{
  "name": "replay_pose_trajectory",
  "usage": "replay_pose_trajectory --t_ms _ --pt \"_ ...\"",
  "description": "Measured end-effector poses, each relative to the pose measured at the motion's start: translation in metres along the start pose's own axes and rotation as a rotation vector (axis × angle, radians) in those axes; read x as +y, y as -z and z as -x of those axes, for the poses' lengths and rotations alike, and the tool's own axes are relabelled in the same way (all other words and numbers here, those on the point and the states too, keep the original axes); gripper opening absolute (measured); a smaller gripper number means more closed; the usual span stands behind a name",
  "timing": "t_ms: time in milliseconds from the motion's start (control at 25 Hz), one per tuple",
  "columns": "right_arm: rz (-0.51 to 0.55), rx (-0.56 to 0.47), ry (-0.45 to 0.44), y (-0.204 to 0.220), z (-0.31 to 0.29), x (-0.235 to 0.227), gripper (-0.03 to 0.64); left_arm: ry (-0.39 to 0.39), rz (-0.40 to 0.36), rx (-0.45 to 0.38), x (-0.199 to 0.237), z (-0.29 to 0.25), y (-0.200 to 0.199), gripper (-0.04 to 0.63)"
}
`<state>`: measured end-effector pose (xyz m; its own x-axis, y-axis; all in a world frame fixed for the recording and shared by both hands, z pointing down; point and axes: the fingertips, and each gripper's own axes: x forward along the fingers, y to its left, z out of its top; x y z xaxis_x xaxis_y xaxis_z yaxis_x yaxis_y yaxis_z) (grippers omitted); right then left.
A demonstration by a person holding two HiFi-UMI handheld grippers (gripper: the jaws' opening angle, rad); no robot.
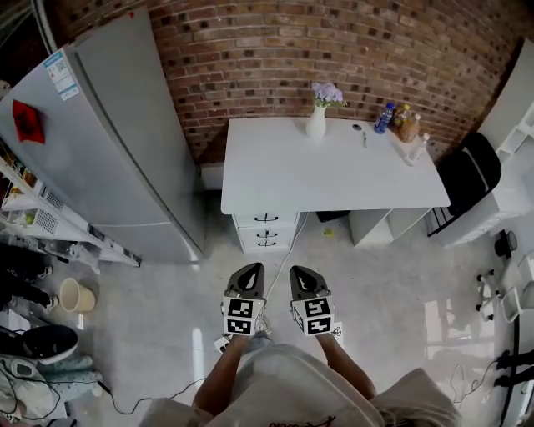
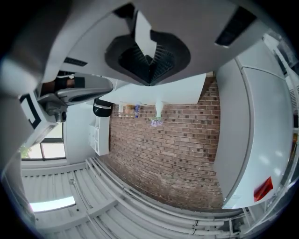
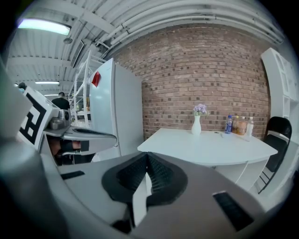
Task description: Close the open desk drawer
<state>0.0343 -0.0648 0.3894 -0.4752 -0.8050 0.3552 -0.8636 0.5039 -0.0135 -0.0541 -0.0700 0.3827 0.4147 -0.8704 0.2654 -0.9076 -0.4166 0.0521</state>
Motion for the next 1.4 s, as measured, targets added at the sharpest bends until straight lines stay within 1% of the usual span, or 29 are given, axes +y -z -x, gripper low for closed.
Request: replay_pose_trajectory --t_ms 200,360,600,720,960,1400 --pt "0.004 -0.033 -0.020 0.008 0.058 0.007 0.018 -0.033 0.005 0.012 -0.042 0.039 0.021 0.012" --pt "-0.012 -0.059 -0.029 0.020 0.099 0.018 0.017 -0.037 -0.013 0.012 -0.078 0.068 0.029 0.012" --pt "-0.012 -0.070 -0.042 0.032 0.143 0.038 0.018 -0.036 -0.017 -0.002 -0.110 0.106 0.035 0.012" --pt "-0.005 -0.080 -0.041 0.031 0.156 0.041 0.017 -0.041 -0.016 -0.020 -0.118 0.117 0.035 0.012" --pt "0.005 -0.089 -0.037 0.036 0.169 0.049 0.017 -0.043 -0.024 -0.031 -0.126 0.131 0.038 0.012" --pt "0.016 -0.106 -0.039 0.029 0.173 0.055 0.017 -0.034 -0.045 -0.038 -0.130 0.135 0.031 0.012"
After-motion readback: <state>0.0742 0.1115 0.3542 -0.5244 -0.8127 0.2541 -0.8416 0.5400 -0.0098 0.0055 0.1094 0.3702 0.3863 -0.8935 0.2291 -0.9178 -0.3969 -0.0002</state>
